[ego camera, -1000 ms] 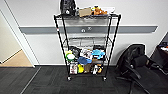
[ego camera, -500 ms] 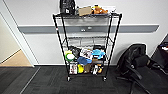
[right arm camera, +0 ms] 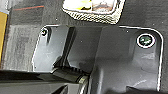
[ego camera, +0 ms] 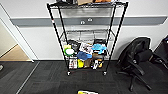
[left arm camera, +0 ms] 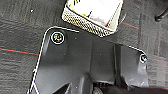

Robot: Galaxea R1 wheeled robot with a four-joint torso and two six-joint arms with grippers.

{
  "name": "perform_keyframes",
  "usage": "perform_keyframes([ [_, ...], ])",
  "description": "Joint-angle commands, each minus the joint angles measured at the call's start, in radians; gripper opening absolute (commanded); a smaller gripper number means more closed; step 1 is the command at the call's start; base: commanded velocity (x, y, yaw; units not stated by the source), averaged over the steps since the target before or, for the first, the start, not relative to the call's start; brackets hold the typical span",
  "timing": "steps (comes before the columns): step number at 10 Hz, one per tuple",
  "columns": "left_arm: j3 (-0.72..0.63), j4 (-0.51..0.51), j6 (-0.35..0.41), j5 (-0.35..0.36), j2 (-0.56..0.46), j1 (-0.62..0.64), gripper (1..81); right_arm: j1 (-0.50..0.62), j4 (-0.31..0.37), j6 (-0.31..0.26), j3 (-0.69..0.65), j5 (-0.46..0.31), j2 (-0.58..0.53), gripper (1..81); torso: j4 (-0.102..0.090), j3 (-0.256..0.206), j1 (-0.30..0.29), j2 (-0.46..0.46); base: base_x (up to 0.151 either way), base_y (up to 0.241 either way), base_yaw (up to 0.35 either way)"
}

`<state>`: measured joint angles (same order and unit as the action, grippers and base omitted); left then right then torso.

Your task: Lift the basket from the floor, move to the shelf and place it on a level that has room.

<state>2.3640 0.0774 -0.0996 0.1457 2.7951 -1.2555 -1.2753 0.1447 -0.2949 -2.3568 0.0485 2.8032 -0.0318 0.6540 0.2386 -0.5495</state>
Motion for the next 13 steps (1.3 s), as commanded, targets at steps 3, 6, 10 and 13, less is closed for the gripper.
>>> perform_keyframes([
  [3,0.029,0.062,0.001,-0.110,-0.021,0.122,81.1,0.102,-0.002,0.000,0.012,-0.062,-0.017,81.1,0.000,0.061,0.106,-0.165,0.000,0.000,0.000],
  [6,0.063,0.070,0.001,-0.152,-0.014,0.182,81.1,0.141,-0.002,0.000,0.007,-0.096,-0.014,81.1,0.000,0.097,0.156,-0.242,0.000,0.000,0.000],
  [10,0.063,0.085,-0.006,-0.175,-0.015,0.247,81.1,0.199,0.006,0.002,0.007,-0.134,-0.014,81.1,0.000,0.099,0.243,-0.378,0.000,0.000,0.000],
  [13,0.076,0.090,-0.006,-0.227,-0.023,0.297,81.1,0.225,0.006,0.002,0.007,-0.150,-0.014,81.1,0.000,0.099,0.308,-0.481,0.000,0.000,0.000],
])
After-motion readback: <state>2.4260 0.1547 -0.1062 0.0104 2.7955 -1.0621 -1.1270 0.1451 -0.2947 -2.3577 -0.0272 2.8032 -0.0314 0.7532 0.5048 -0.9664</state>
